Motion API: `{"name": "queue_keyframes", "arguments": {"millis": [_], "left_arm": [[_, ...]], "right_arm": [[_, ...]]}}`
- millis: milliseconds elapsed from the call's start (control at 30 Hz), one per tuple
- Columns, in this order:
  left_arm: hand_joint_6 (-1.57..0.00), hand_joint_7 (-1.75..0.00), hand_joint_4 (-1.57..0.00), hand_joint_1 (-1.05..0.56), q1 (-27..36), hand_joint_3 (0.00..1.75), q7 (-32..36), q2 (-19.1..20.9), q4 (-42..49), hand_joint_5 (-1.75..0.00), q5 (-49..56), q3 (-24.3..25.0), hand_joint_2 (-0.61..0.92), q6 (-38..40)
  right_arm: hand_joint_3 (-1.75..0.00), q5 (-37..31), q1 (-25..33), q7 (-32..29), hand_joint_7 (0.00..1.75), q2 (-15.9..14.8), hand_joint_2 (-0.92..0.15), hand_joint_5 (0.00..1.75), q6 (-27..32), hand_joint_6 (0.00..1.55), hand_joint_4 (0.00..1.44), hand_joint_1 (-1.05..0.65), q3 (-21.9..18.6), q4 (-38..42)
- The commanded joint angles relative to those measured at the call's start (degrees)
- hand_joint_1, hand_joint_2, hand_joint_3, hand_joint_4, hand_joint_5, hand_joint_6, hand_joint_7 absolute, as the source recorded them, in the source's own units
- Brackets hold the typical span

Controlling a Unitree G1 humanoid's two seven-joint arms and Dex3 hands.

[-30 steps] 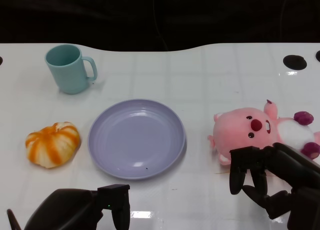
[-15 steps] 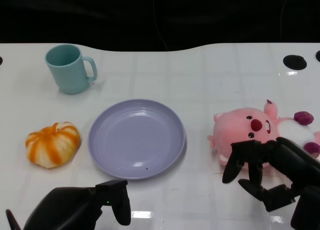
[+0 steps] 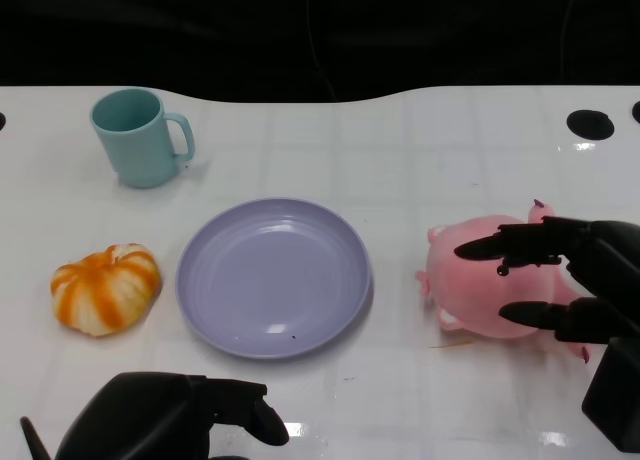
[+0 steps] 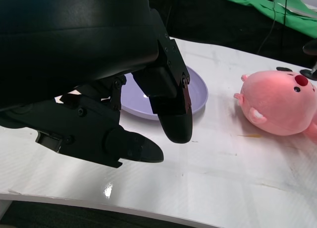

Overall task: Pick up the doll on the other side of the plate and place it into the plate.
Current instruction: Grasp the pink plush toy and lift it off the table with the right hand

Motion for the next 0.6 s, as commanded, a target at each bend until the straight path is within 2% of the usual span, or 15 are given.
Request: {"name": "queue_keyframes", "arguments": {"millis": [33,133,267,600], "left_arm": [[-0.82,-0.77,-0.72,-0.20,-0.6,0.28,-0.2,0.2,0.1,-1.38,0.0,-0.3,0.87,0.3],[-0.76,-0.91,-0.71,-0.21,-0.9,0.32,-0.1,0.1,0.2,-1.42,0.2,-0.6,0.85,0.5],[-0.74,-0.97,-0.70,-0.23,-1.1,0.33,0.2,0.0,0.3,-1.45,0.7,-1.1,0.85,0.6],[-0.67,-1.07,-0.68,-0.25,-1.1,0.31,0.0,-0.3,-0.1,-1.51,1.5,-1.8,0.87,1.7]], "right_arm": [[-0.05,-1.6,-2.4,0.9,0.09,-2.8,-0.86,0.65,2.0,0.50,0.22,-0.28,-1.6,-2.1],[-0.03,-3.8,-4.2,3.8,0.04,-5.6,-0.87,0.59,4.8,0.41,0.10,-0.40,-1.1,-3.0],[-0.02,-5.7,-6.7,7.0,0.00,-7.9,-0.87,0.54,7.2,0.34,0.04,-0.50,-0.1,-2.9],[0.00,-12.1,-14.6,11.8,0.00,-8.3,-0.85,0.34,12.4,0.22,0.00,-0.65,6.1,2.9]]}}
